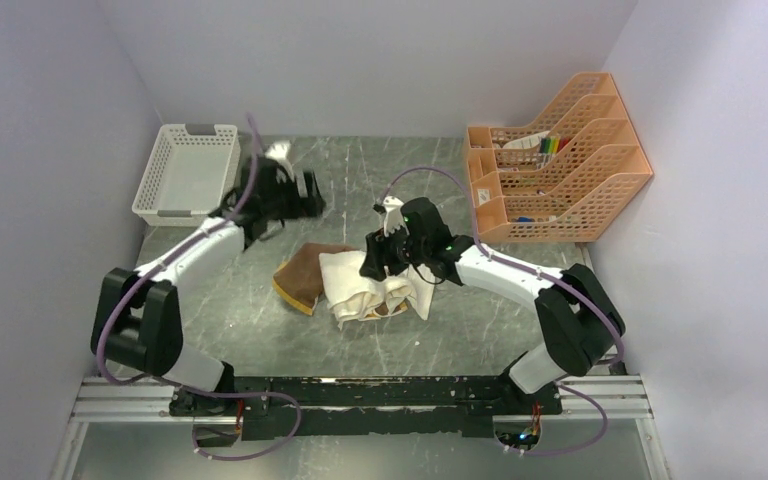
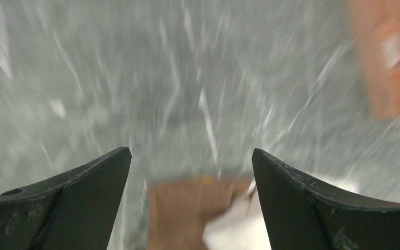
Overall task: Roll the towels
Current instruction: Pick up the towel at the center of the board.
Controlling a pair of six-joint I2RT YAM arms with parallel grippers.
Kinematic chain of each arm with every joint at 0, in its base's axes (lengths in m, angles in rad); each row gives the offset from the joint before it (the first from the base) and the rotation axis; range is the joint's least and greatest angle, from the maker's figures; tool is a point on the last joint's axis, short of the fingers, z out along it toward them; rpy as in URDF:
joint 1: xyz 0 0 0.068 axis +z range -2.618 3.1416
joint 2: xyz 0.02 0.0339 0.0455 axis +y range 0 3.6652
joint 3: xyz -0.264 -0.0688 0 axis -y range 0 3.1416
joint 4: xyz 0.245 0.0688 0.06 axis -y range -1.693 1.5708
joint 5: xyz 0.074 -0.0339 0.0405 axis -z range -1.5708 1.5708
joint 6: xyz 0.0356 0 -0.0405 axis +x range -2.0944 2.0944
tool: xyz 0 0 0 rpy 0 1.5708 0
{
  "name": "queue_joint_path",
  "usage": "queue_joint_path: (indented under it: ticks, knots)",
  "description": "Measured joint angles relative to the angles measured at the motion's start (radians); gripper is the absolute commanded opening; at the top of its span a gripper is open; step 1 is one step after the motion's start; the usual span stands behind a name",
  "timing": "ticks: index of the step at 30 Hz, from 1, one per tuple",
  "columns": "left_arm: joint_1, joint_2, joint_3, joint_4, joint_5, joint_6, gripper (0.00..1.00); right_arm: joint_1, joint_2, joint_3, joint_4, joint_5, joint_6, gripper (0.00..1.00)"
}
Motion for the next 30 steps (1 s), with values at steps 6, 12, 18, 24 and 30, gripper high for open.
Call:
queue_joint_path:
  ticks: [6, 12, 18, 24, 30]
  knots:
    - [-0.053, -0.02, -0.31, -0.074, -0.068, -0.1, 1.0, 0.0, 0.019, 0.011, -0.016, -0.025, -0.006, 0.0]
    - [-0.049, -0.126, -0.371, -0.034, -0.051, -0.162, 1.0, -0.072, -0.002, 0.064, -0.055, -0.029, 0.001, 0.0]
    - [-0.065, -0.093, -0.475, 0.082, 0.02, -0.212, 0.91, -0.268, -0.024, 0.312, 0.012, 0.029, 0.049, 0.0]
    - [-0.108, -0.014, -0.525, 0.166, 0.065, -0.242, 0.19, -0.264, 0.096, 0.686, 0.095, 0.051, 0.055, 0.0]
    - [-0.205, -0.034, -0.526, 0.16, 0.119, -0.249, 0.07, -0.259, 0.312, 1.051, 0.088, 0.045, 0.044, 0.0]
